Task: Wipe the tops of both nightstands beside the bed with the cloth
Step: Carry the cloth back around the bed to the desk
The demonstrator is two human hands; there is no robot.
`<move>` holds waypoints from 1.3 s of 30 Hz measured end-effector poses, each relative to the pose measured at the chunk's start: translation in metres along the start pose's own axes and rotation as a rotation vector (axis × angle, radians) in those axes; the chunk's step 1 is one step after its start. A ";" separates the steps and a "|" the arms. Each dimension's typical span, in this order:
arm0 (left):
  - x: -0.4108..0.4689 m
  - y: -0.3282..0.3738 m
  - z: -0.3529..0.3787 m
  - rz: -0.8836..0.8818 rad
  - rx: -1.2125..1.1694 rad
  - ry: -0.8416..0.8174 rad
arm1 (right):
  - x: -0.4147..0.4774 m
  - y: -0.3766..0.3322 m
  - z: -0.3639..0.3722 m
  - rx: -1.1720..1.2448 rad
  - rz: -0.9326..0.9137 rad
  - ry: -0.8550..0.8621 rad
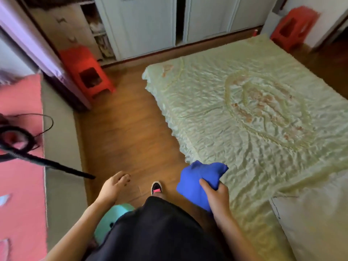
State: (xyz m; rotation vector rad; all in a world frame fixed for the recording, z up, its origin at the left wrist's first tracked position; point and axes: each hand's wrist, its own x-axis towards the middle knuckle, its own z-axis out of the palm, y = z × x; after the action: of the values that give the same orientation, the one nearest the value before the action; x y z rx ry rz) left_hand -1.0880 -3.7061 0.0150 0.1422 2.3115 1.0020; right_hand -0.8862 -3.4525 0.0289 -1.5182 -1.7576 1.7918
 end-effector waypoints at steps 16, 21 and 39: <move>0.191 0.056 -0.122 0.015 -0.064 0.038 | 0.193 -0.149 0.169 -0.222 -0.053 -0.117; 0.259 0.083 -0.138 -0.028 -0.121 0.076 | 0.263 -0.191 0.208 -0.242 -0.059 -0.124; 0.523 0.163 -0.271 -0.292 -0.256 0.398 | 0.510 -0.446 0.475 -0.285 -0.139 -0.402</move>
State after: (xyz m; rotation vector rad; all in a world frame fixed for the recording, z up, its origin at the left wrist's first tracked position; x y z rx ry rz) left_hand -1.6880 -3.5911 0.0151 -0.5271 2.4234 1.2438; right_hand -1.6880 -3.2490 0.0297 -1.1378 -2.3295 1.9411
